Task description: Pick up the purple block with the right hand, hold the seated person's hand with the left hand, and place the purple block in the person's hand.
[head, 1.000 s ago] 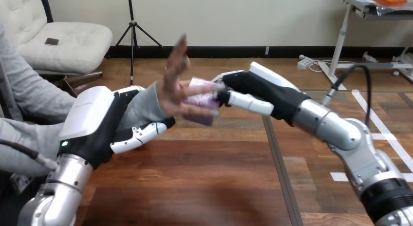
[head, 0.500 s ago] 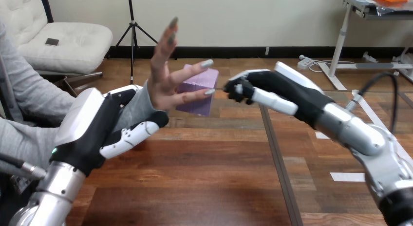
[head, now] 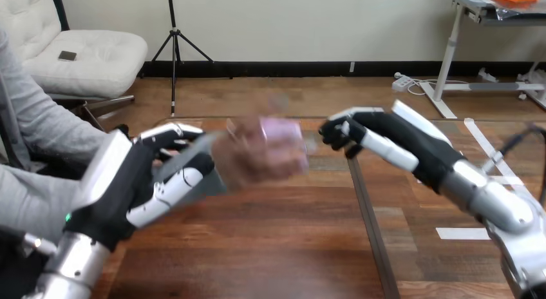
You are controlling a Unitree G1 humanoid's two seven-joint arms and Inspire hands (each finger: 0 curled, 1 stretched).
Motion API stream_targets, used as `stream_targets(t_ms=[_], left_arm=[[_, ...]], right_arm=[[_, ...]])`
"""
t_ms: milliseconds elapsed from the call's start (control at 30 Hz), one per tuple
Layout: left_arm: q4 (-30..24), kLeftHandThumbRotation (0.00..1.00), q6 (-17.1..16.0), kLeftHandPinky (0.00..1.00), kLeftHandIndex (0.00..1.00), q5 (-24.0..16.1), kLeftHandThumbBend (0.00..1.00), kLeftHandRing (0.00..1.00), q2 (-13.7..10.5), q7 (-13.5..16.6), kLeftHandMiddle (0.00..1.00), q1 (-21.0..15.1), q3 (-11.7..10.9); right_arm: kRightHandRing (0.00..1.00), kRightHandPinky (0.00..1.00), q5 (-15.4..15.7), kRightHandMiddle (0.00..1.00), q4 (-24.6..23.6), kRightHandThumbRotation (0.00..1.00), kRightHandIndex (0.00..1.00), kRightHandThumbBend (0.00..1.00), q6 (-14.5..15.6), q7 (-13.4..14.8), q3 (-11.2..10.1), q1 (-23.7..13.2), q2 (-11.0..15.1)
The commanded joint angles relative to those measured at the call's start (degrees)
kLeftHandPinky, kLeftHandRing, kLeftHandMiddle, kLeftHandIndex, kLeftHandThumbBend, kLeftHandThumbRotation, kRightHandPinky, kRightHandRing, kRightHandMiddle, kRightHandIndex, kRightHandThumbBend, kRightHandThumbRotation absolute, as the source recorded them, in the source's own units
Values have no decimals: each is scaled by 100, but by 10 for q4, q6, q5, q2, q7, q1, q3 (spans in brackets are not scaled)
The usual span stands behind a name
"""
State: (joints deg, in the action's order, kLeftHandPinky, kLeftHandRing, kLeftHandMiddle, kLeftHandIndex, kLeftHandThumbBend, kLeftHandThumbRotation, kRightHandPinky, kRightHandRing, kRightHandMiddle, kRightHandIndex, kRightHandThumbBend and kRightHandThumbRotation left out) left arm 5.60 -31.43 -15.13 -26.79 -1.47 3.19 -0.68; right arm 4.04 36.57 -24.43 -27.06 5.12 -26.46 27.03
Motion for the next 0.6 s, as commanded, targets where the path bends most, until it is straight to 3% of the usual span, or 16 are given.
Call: stream_targets(t_ms=[0, 233, 333, 433, 567], left_arm=[[11, 97, -28, 59, 69, 26, 60, 71, 27, -2, 75, 7, 8], [18, 99, -55, 70, 73, 53, 68, 77, 39, -10, 79, 29, 1], [20, 100, -65, 73, 75, 69, 71, 79, 47, -14, 80, 41, -2], [21, 100, -72, 75, 77, 100, 74, 80, 60, -25, 81, 53, -3], [30, 100, -96, 75, 79, 109, 74, 82, 78, -18, 83, 69, -8]], right_arm=[[71, 63, -21, 73, -48, 100, 72, 72, -19, 9, -27, 14, 3], [71, 62, -49, 74, -98, 100, 74, 72, -7, 24, -49, 69, -14], [72, 64, -70, 75, -136, 100, 75, 72, 14, 30, -57, 103, -26], [73, 65, -80, 76, -159, 100, 76, 70, 8, 45, -62, 133, -42], [74, 67, -99, 77, -194, 100, 77, 67, 13, 55, -63, 177, -62]])
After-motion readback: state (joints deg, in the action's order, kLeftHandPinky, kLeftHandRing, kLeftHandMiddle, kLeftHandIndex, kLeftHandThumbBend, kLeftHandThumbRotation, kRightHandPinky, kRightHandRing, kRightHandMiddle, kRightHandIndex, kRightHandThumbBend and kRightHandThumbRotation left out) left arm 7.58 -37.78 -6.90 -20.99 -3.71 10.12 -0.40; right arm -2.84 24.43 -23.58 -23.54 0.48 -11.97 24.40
